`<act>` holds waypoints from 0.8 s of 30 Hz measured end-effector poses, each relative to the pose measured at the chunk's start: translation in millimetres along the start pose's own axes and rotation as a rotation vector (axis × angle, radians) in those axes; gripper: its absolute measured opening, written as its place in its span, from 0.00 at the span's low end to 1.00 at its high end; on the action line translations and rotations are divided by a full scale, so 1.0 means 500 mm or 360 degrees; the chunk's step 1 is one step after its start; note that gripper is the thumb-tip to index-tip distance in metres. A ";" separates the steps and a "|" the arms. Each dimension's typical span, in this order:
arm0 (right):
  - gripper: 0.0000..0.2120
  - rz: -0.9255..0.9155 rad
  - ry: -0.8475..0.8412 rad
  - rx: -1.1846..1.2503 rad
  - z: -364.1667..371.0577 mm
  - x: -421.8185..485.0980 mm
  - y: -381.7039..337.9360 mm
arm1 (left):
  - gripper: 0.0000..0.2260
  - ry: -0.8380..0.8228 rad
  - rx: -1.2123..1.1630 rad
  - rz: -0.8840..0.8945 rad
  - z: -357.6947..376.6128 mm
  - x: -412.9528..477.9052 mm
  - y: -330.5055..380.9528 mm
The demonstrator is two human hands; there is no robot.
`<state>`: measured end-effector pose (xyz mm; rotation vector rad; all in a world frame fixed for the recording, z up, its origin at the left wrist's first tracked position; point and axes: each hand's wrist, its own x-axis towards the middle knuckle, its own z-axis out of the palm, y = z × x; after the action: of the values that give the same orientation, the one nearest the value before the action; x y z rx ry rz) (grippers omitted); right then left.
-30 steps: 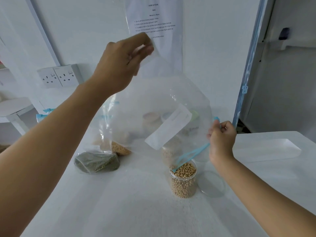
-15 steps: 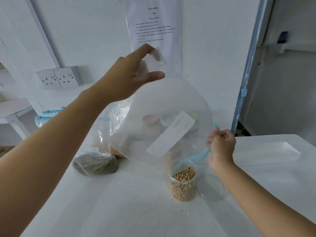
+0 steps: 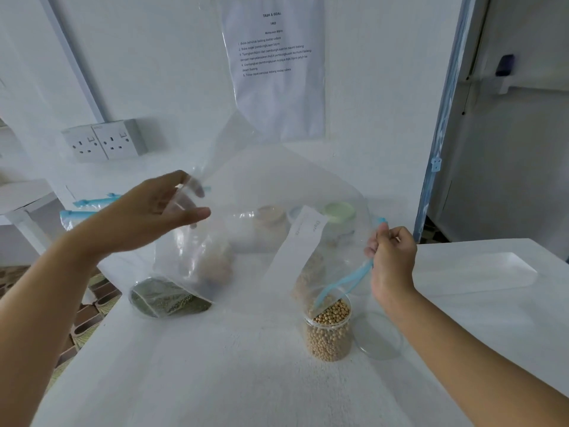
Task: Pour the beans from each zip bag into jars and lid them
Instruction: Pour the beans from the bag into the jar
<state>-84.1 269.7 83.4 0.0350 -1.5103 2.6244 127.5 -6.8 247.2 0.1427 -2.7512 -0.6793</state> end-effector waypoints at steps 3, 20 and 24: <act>0.18 0.0059 -0.0002 -0.0003 0.006 0.008 0.002 | 0.22 0.0256 -0.0104 0.0114 0.016 0.007 0.010; 0.16 0.0178 0.0357 -0.0115 -0.040 0.038 0.034 | 0.12 0.0186 0.0082 0.0597 0.046 0.162 0.230; 0.15 0.0200 0.0403 -0.0108 -0.042 0.036 0.037 | 0.14 0.0194 0.0065 0.0645 0.047 0.162 0.258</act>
<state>-103.4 280.1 58.4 -0.3949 -1.5559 2.5477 40.2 104.0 309.6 -0.3444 -2.5624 -0.4854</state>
